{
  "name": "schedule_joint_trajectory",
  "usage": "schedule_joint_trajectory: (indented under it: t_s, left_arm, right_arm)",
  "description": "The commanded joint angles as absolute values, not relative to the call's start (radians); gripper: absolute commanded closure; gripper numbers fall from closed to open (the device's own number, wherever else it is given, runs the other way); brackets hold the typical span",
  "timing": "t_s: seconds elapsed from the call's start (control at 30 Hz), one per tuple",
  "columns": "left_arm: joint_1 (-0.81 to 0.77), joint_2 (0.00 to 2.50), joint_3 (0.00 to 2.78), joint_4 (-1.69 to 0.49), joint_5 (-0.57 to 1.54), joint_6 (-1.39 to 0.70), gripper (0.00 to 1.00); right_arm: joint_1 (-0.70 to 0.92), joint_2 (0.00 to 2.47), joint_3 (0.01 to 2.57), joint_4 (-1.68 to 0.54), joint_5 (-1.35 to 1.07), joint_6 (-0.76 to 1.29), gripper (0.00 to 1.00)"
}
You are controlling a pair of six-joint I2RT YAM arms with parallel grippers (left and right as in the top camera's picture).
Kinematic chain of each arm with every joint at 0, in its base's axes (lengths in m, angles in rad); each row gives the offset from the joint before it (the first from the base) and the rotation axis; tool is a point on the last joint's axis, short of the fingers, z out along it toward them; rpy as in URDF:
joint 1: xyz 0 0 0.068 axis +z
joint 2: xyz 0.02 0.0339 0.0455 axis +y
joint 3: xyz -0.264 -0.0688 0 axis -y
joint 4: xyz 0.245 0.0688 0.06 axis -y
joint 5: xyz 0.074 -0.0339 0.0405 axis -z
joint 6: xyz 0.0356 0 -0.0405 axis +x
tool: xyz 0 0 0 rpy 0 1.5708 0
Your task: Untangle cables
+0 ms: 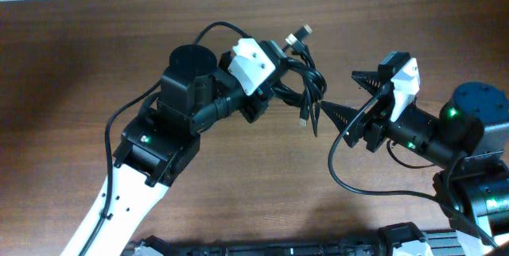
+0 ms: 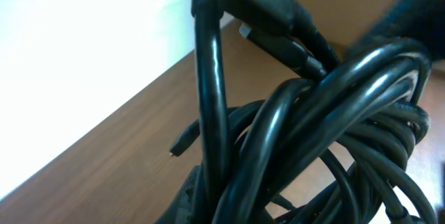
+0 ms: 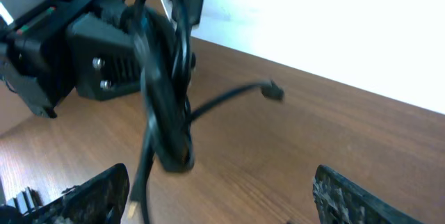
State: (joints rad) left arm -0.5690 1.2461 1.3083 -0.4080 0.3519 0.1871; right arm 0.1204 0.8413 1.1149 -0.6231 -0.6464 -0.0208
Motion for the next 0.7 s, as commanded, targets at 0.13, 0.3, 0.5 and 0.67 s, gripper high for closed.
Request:
schedule_joint_trajectory:
  t_s: [0.13, 0.3, 0.5, 0.67]
  left_arm:
    - [-0.567, 1.235, 1.319, -0.385, 0.387, 0.092, 1.0]
    - [-0.567, 1.235, 1.318, -0.413, 0.418, 0.224, 1.0]
    - [-0.567, 1.235, 1.318, -0.407, 0.562, 0.373, 1.0]
    - [-0.567, 1.24, 1.318, -0.355, 0.561, 0.372, 1.0]
  right_arm:
    - [0.116, 0.833, 1.13, -0.626, -0.612, -0.007, 0.18]
    - [0.116, 0.833, 1.13, -0.616, -0.498, -0.006, 0.18]
    - [0.117, 0.833, 1.13, -0.547, -0.597, 0.042, 0.19]
    - [0.117, 0.833, 1.13, -0.545, -0.821, 0.042, 0.19]
